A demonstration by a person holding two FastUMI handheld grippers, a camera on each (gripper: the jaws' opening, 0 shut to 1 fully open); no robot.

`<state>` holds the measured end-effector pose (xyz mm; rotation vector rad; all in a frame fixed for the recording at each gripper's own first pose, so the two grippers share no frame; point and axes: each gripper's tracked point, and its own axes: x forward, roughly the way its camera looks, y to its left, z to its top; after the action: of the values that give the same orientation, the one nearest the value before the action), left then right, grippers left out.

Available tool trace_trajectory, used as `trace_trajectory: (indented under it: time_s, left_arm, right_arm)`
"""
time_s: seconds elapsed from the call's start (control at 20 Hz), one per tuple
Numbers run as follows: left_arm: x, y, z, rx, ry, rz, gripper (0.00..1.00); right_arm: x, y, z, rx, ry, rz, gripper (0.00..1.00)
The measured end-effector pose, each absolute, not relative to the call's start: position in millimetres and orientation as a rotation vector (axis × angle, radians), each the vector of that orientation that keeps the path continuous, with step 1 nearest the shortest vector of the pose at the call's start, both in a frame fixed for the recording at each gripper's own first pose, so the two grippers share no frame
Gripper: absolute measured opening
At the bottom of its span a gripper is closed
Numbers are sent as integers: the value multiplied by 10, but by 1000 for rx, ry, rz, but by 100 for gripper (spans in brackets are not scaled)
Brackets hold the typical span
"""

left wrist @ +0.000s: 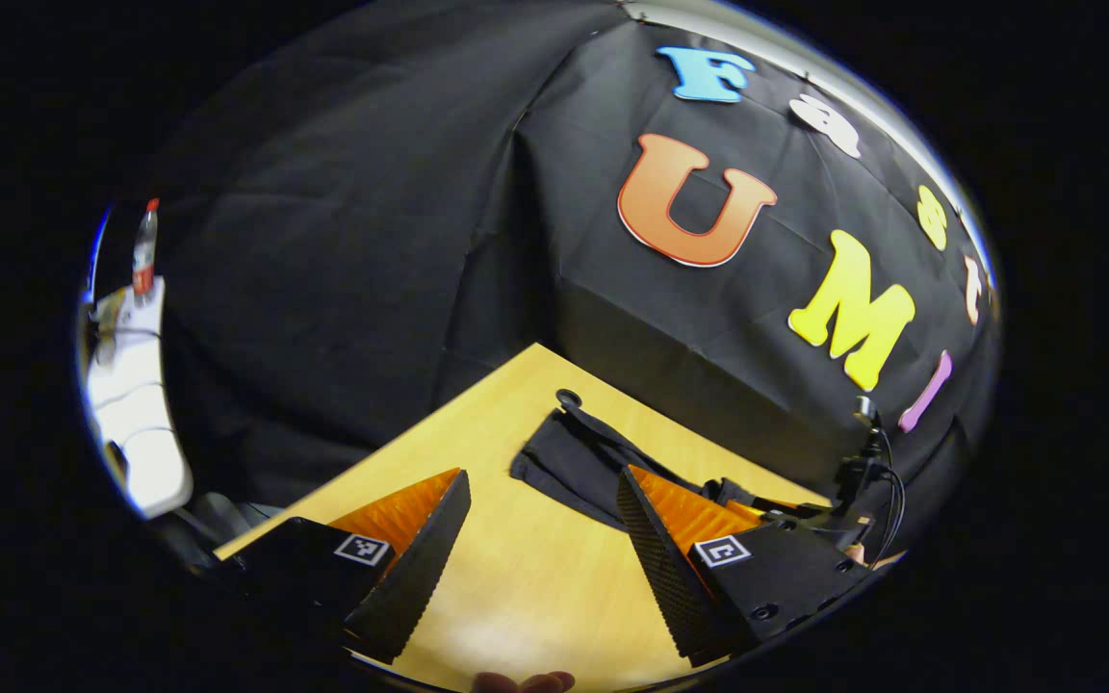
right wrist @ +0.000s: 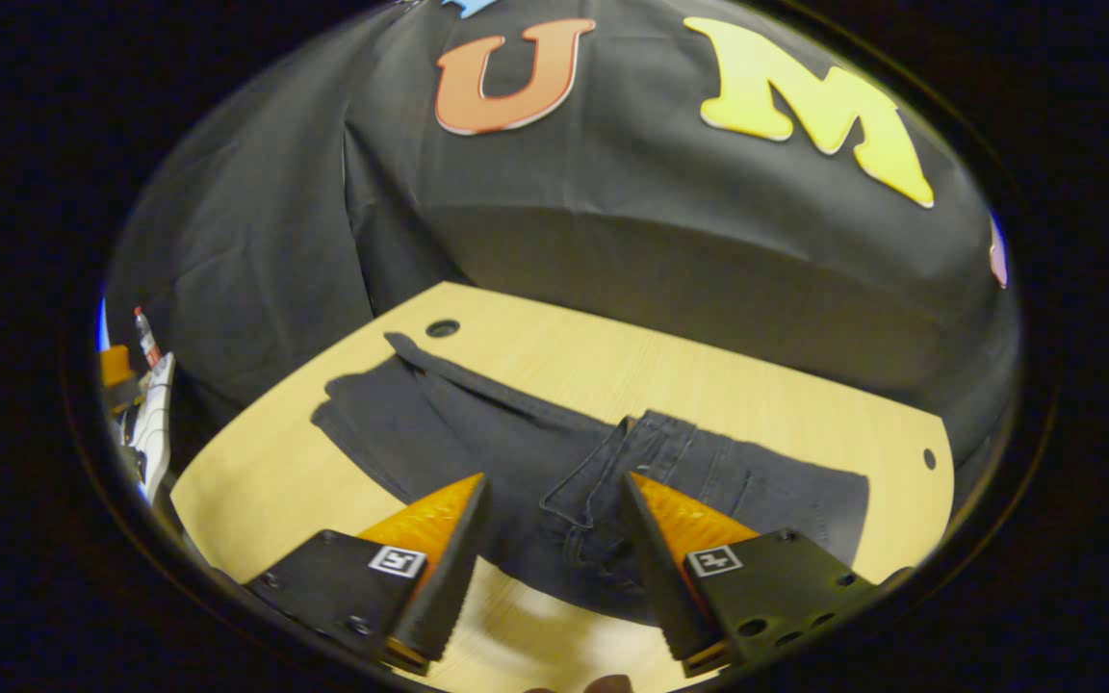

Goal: Grasp the waist and the cuffs of the jeans and fold them to make the two legs overlap; first hold the waist and fold one-third of the jeans toward the cuffs, then hold the cuffs and fold the remaining one-third in the same direction to finish folding.

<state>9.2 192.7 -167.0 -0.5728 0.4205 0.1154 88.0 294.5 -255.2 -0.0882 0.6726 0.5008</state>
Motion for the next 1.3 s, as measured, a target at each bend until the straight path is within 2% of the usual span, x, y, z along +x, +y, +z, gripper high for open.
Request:
trace_trajectory:
  time_s: [0.05, 0.15, 0.2, 0.25, 0.3, 0.35, 0.55, 0.75, 0.85, 0.9, 0.95, 1.05, 1.15, 1.2, 1.3]
  left_arm:
    - [215, 1881, -1777, -653, 420, 81, 99]
    - [448, 1888, -2128, -797, 458, 66, 99]
    - [577, 1877, -2316, -885, 481, 70, 99]
    - [679, 1841, -2468, -978, 503, 82, 99]
    - [776, 1837, -2617, -1068, 526, 98, 98]
    - [864, 1834, -2756, -1142, 544, 121, 99]
    - [1129, 1764, -2964, -1353, 559, 176, 98]
    - [1451, 1763, -3005, -1420, 548, 206, 98]
    - [1596, 1740, -3035, -1421, 549, 214, 100]
    - [1652, 1741, -3029, -1418, 545, 216, 98]
    - [1707, 1733, -3029, -1413, 537, 211, 98]
    - [1767, 1731, -3126, -1429, 552, 260, 100]
    - [1816, 1737, -3193, -1480, 546, 288, 65]
    - [1837, 1734, -3225, -1492, 544, 299, 64]
    - [1876, 1690, -3273, -1478, 548, 291, 36]
  right_arm:
    - [820, 2856, -2367, -60, 664, 496, 88]
    - [649, 2667, -1948, -3, 648, 496, 98]
    - [578, 2538, -1780, 1, 638, 488, 94]
    - [511, 2411, -1649, 2, 630, 481, 98]
    - [444, 2284, -1551, 4, 624, 470, 94]
    - [403, 2150, -1482, 0, 624, 455, 100]
    - [352, 1635, -1335, -10, 603, 352, 98]
    - [326, 1363, -1341, 14, 611, 282, 100]
    - [321, 1278, -1350, 28, 614, 260, 94]
    - [308, 1238, -1358, 32, 615, 250, 94]
    - [289, 1202, -1362, 36, 617, 244, 99]
    - [250, 1127, -1406, 41, 628, 230, 100]
    - [215, 1034, -1431, 51, 635, 207, 99]
    - [200, 972, -1435, 58, 636, 194, 94]
    - [145, 836, -1433, 69, 636, 166, 100]
